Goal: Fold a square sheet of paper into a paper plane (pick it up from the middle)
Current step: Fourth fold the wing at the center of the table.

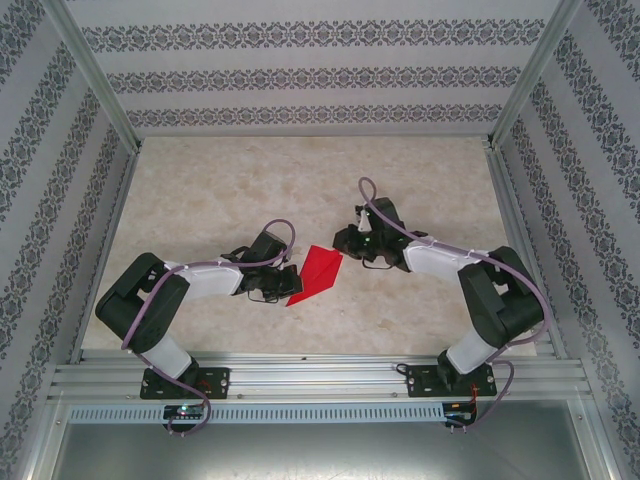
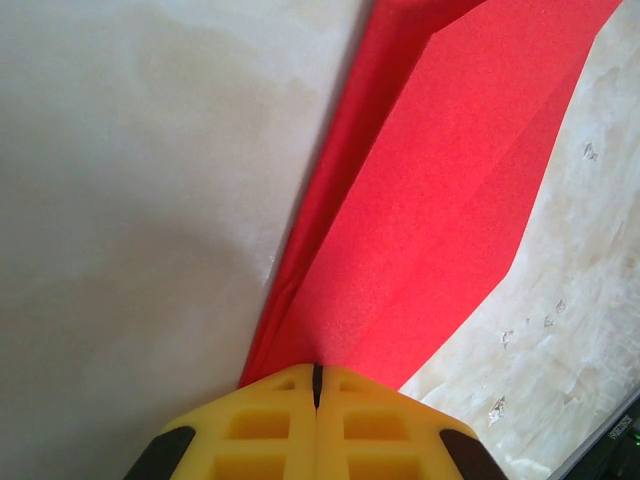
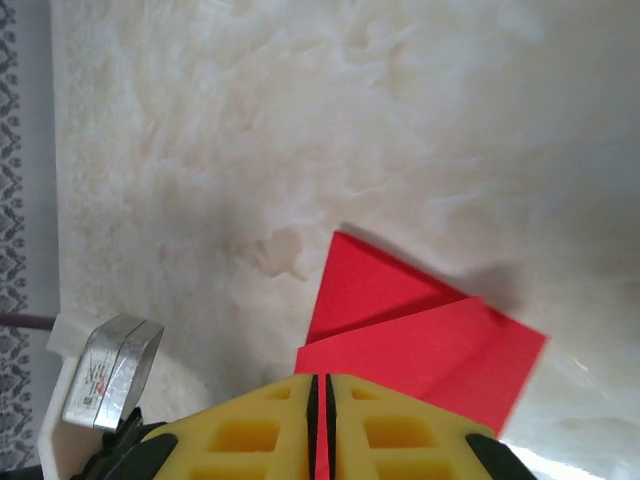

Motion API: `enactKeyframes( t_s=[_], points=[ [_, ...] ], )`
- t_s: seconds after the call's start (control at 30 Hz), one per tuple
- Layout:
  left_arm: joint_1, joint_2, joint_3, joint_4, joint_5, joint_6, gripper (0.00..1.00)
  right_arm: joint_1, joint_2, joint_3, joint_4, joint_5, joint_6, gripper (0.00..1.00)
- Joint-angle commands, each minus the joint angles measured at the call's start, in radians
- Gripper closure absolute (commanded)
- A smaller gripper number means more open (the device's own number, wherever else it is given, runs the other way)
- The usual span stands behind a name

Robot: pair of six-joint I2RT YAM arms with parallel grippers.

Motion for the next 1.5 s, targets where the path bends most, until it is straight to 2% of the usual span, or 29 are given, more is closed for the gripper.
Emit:
enactKeyframes(
  t_s=[0.0, 0.17, 0.43, 0.53, 0.63, 0.77, 0.93, 1.07, 1.23, 1.47],
  points=[
    [-0.004, 0.044, -0.035, -0.183, -0.074, 0.026, 1.00, 0.046, 0.076, 0.032, 0.016, 0.000, 0.022, 0.88],
    [-0.005, 0.033, -0.040, -0.186, -0.077, 0.025, 1.00, 0.064, 0.175, 0.063, 0.026, 0.029, 0.010, 0.88],
    [-0.006, 0.030, -0.031, -0.200, -0.077, 0.032, 1.00, -0.042, 0.230, 0.045, 0.035, 0.052, -0.060, 0.88],
    [-0.006, 0.035, -0.031, -0.198, -0.077, 0.033, 1.00, -0.095, 0.240, 0.050, 0.033, 0.010, -0.071, 0.88],
    [-0.006, 0.036, -0.032, -0.194, -0.074, 0.030, 1.00, -0.106, 0.205, 0.057, 0.020, -0.011, -0.082, 0.87],
    [-0.006, 0.038, -0.026, -0.194, -0.068, 0.028, 1.00, -0.085, 0.119, 0.056, 0.010, -0.039, -0.072, 0.87],
    [-0.007, 0.039, -0.019, -0.192, -0.065, 0.027, 1.00, 0.002, 0.038, 0.032, 0.018, 0.003, -0.032, 0.87],
    [-0.010, 0.043, -0.017, -0.189, -0.066, 0.025, 1.00, 0.069, 0.066, 0.011, 0.087, 0.002, 0.026, 0.88],
    [-0.012, 0.041, -0.017, -0.191, -0.068, 0.024, 1.00, 0.105, 0.127, -0.033, 0.207, -0.026, 0.103, 0.90],
    [-0.013, 0.040, -0.011, -0.191, -0.066, 0.026, 1.00, 0.109, 0.207, -0.048, 0.208, -0.014, 0.105, 0.92]
  ],
)
